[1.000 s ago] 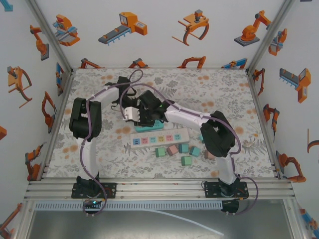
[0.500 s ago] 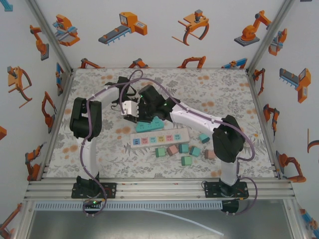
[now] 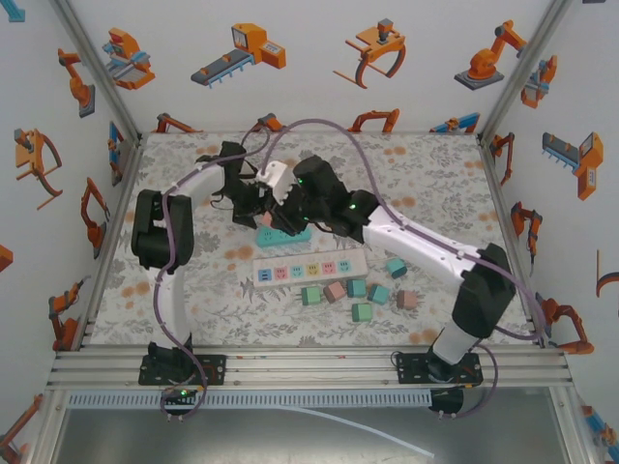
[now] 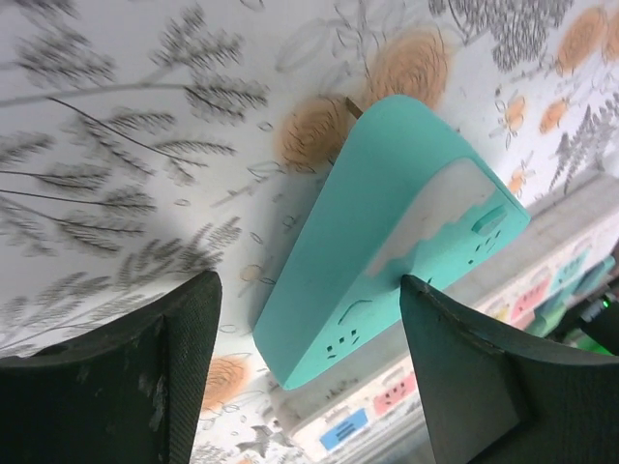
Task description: Pull the plug off the socket
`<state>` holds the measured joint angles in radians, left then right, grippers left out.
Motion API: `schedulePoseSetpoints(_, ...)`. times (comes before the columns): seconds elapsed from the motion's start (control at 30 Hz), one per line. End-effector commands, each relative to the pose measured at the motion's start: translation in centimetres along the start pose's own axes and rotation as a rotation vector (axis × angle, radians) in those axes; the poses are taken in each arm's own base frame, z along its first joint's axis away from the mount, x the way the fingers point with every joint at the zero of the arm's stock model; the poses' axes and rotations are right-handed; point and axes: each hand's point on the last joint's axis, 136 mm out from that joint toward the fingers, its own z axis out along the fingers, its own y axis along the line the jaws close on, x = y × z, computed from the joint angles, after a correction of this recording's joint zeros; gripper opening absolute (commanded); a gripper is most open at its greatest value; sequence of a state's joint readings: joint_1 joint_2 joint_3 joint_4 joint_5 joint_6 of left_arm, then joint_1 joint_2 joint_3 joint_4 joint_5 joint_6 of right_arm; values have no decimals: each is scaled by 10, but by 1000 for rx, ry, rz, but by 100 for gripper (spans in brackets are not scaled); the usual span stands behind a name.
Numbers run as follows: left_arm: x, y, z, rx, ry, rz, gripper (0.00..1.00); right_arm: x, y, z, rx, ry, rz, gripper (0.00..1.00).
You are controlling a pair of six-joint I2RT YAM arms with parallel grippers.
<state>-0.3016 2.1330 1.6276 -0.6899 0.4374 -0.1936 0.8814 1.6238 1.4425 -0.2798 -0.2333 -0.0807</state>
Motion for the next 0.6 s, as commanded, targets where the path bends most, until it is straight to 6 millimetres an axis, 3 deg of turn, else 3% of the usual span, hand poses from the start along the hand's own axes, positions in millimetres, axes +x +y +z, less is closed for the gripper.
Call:
schedulePoseSetpoints(0.0,-45,-29,-54,23,-211,65,70,-3,-6,-27,25,-48,349,5)
schedulePoseSetpoints(0.13,-47,-61,-100,74,-312,119,72,19,-3,-57,31,-54,599,5)
schedulePoseSetpoints(0.23,-30,-94,-138,107,-393,234,74,45,3,-75,40,-43,725,5)
schedulePoseSetpoints(0.4,24,-137,-186,167,-534,423,76,97,12,-99,84,17,818,4)
schedulePoseSetpoints(0.57,104,-160,-200,204,-551,607,78,139,24,-112,78,47,872,4)
